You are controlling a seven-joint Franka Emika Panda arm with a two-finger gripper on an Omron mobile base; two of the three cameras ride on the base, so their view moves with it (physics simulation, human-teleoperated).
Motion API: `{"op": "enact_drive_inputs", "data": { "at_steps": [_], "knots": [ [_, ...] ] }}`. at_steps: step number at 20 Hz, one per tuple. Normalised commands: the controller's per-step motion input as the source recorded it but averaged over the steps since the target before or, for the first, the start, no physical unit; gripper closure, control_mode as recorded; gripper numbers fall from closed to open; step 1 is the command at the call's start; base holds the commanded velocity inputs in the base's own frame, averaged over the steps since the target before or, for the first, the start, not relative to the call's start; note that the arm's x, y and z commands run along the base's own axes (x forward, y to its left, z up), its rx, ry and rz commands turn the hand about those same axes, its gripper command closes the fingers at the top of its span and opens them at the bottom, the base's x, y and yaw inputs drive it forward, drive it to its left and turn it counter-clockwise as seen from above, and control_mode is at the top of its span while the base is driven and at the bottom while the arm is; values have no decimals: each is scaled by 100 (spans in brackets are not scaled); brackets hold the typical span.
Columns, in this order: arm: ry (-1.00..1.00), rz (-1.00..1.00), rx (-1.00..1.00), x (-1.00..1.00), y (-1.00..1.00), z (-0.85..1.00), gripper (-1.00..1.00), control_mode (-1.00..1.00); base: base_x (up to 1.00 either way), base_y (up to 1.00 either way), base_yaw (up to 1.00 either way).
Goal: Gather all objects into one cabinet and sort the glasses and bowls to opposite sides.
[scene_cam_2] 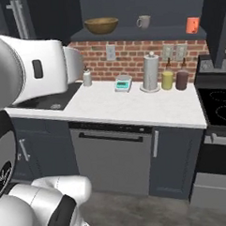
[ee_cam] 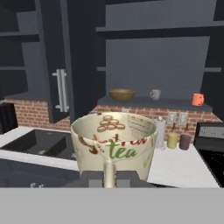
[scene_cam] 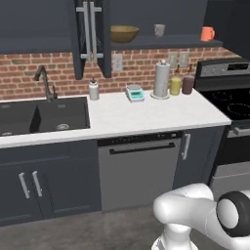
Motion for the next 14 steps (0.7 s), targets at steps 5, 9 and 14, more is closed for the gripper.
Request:
{"op": "enact_drive_inputs", "data": {
  "at_steps": [5,9,14],
  "knots": [
    [0,0,0,0,0,0,100,100,47,-8,-2],
    [0,0,0,0,0,0,100,100,32,25,-3],
    [0,0,0,0,0,0,100,100,48,29,-3]
  ]
}}
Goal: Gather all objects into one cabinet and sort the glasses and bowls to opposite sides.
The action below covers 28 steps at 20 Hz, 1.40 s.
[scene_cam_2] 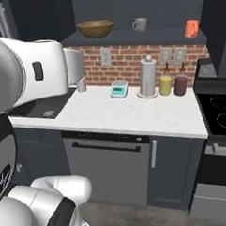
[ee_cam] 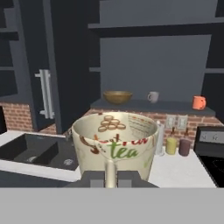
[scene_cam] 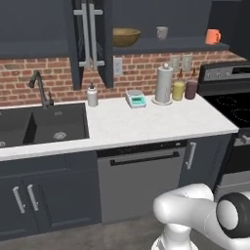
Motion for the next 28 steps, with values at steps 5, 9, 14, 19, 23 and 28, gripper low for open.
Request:
{"op": "enact_drive_inputs", "data": {
  "at_steps": [5,9,14,19,23,28],
  "knots": [
    [0,0,0,0,0,0,100,100,96,0,0],
    [0,0,0,0,0,0,100,100,100,-3,0],
    [0,0,0,0,0,0,100,100,100,0,0],
    [0,0,0,0,0,0,100,100,100,-8,0],
    [0,0,0,0,0,0,100,100,100,-14,1],
    [0,0,0,0,0,0,100,100,53,-28,0]
  ]
}}
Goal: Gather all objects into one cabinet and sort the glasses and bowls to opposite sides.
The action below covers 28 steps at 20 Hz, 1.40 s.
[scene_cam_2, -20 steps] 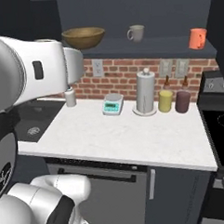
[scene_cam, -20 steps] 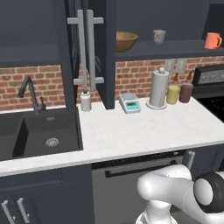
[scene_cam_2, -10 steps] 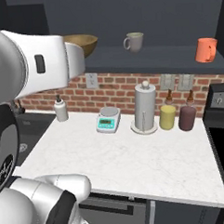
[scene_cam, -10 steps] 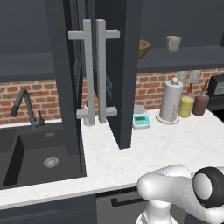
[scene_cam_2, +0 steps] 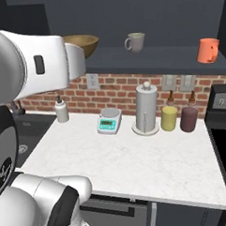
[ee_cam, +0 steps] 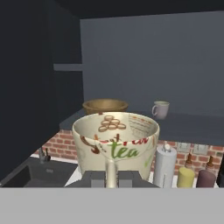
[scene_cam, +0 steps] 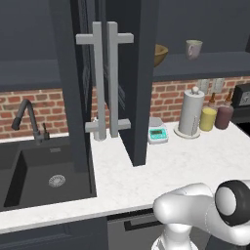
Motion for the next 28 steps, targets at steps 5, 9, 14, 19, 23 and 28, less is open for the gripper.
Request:
{"op": "enact_drive_inputs", "data": {
  "at_steps": [5,9,14,19,23,28],
  "knots": [
    [0,0,0,0,0,0,100,100,24,-27,0],
    [0,0,0,0,0,0,100,100,20,-30,0],
    [1,0,0,13,-21,-10,100,-100,0,0,0],
    [4,-1,3,14,-14,0,100,-100,0,0,0],
    [2,-1,16,17,-45,23,100,-100,0,0,0],
    [1,-16,0,31,-61,22,100,-100,0,0,0]
  ]
}}
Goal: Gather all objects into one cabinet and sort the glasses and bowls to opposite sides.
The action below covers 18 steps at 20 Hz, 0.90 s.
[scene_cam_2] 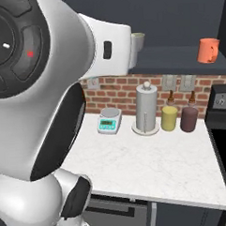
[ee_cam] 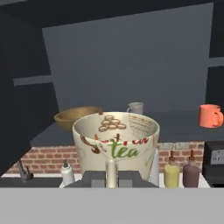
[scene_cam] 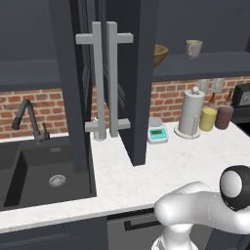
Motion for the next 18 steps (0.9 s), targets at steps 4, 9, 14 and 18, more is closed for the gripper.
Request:
{"op": "enact_drive_inputs", "data": {
  "at_steps": [4,9,14,18],
  "knots": [
    [0,-22,0,42,-17,0,100,-100,0,0,0],
    [-1,-24,-3,45,9,0,100,-100,0,0,0],
    [-12,-20,1,62,20,-29,100,-100,0,0,0],
    [-28,-18,6,65,21,-68,100,-100,0,0,0]
  ]
}}
